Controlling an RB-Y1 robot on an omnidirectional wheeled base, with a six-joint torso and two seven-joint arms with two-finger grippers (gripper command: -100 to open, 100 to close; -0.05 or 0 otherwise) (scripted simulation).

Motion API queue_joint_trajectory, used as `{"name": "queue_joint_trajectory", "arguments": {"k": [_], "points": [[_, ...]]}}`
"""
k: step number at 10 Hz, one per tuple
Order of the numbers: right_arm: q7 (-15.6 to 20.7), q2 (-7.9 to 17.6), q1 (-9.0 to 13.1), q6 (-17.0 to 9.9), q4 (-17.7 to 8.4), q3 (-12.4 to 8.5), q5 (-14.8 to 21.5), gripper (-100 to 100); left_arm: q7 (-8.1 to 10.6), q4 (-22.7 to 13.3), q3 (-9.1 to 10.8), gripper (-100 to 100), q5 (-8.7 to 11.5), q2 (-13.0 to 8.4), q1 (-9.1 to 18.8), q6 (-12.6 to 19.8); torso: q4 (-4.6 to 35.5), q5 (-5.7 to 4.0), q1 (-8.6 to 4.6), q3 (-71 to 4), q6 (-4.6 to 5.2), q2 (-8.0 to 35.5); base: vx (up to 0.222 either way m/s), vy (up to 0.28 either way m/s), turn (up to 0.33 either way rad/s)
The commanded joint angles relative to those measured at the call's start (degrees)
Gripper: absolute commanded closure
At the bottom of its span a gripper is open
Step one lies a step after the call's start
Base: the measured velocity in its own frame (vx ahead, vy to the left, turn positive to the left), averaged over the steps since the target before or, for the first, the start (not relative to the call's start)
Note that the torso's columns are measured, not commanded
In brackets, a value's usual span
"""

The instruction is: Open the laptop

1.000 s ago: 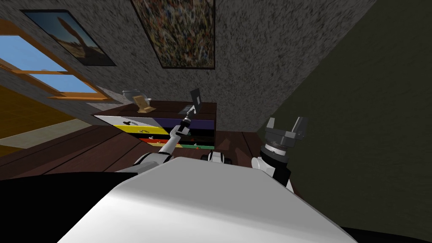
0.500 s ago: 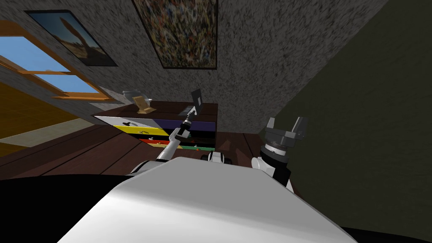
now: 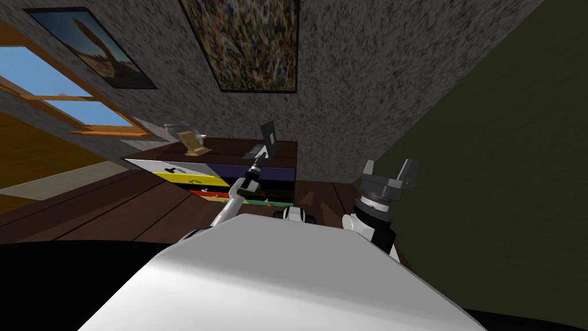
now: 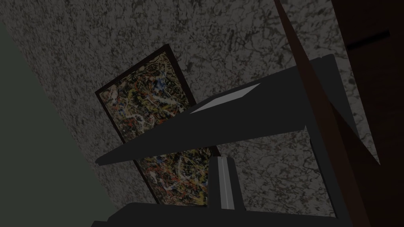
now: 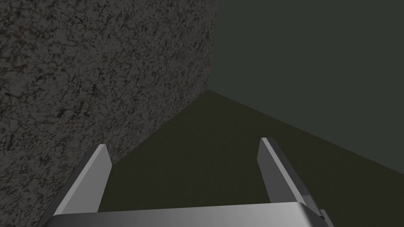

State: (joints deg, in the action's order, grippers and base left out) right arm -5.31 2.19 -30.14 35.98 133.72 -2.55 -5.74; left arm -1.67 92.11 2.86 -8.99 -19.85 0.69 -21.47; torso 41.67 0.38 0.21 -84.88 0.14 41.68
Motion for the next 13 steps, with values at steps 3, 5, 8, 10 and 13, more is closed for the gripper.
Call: {"name": "queue_joint_trajectory", "arguments": {"k": [3,5,8,10,13], "points": [[0.0,0.0,-0.01,0.0,0.0,0.0,0.0,0,0.2,7.97,-0.42,100,-1.57,2.27,-6.51,2.55,0.14,-0.06,0.0,0.17,-0.13,0.24,0.064,0.026,0.033],[0.0,0.0,0.0,0.0,0.0,0.0,0.0,0,0.2,11.64,-0.42,100,-1.57,2.27,-9.36,2.55,0.22,-0.1,0.09,0.13,-0.18,0.27,0.031,0.008,-0.016],[0.0,0.0,0.0,0.0,0.0,0.0,0.0,0,0.3,17.08,-0.48,100,-3.07,4.3,-13.4,4.76,0.37,-0.15,0.22,0.17,-0.27,0.33,0.077,0.03,0.033],[0.0,0.0,0.0,0.0,0.0,0.0,0.0,0,0.3,20.06,-0.48,100,-3.07,4.3,-15.14,4.76,0.51,-0.23,0.01,0.39,-0.28,0.7,0.002,0.003,0.005],[0.0,0.0,0.0,0.0,0.0,0.0,0.0,0,0.4,25.65,-0.55,100,-4.57,6.33,-20.68,6.97,0.55,-0.34,-0.11,0.19,-0.16,0.42,0.076,0.036,0.035]]}}
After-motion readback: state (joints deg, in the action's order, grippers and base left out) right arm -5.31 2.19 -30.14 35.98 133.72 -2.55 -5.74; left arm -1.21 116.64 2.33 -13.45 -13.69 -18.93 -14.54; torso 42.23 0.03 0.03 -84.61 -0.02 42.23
